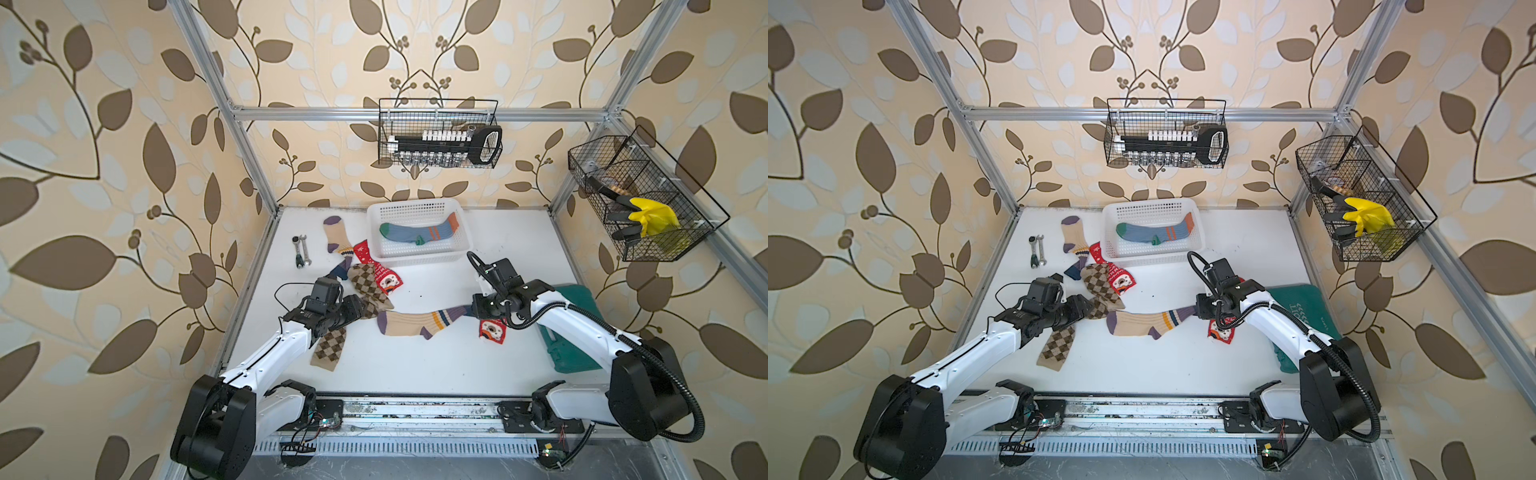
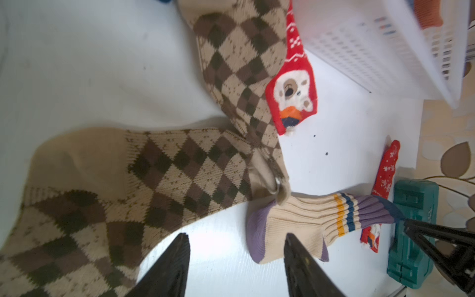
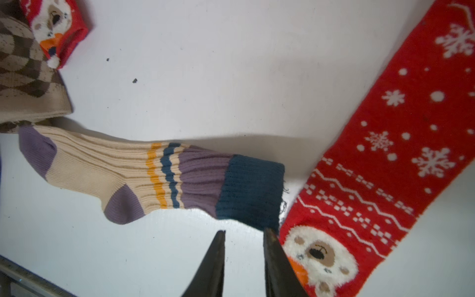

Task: Place the socks together as a pair
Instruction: Adjust the sock at the center of the board, then flatten out the sock at the center of the board.

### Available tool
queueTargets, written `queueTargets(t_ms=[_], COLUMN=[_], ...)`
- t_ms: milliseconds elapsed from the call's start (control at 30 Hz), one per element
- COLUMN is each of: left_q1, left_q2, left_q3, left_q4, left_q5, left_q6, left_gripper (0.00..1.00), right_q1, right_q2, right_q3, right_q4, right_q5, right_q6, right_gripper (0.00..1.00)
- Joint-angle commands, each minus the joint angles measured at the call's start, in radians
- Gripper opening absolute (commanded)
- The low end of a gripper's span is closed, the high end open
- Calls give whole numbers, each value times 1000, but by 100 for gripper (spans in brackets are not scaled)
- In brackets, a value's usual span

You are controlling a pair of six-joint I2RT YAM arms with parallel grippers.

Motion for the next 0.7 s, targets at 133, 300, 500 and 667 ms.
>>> queueTargets(t_ms=[133,300,500,667], left_q1=[-25,-38,-37,50], left_q2=[213,296,292,247], left_q3=[51,76,95,81], left_q4=[41,89,70,74], left_q5=[126,173,89,87], left_q6=[23,28,37,51], left_gripper=[61,59,57,56], right_q1=[-71,-89,-29,81], right_q2=[46,128,184,161], right_q3=[99,117,77,7], right_q4=[14,21,-5,-31], right_q5=[-108,-155,-173,-123], right_q6=[0,-12,-20,14], right_gripper=[36,37,32,28])
